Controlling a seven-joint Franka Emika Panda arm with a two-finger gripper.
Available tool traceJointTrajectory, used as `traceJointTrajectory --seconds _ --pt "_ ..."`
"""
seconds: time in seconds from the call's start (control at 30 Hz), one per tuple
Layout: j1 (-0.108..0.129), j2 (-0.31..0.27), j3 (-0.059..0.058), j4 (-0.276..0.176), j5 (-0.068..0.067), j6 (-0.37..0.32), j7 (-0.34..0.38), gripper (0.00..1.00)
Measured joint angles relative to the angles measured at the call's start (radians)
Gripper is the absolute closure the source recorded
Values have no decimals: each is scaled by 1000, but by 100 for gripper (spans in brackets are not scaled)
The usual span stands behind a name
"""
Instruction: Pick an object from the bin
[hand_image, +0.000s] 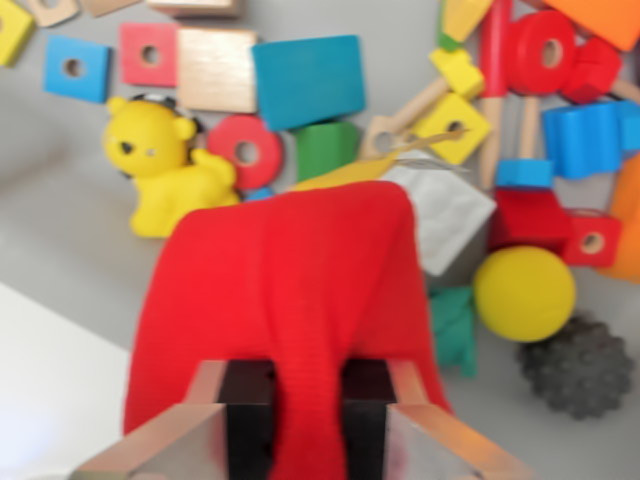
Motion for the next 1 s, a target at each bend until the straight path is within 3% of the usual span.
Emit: traceJointTrajectory --seconds 0.57,1.0 --pt "0 -103 0 102 0 -205 0 100" --pt "0 -137 -1 174 0 -312 0 100"
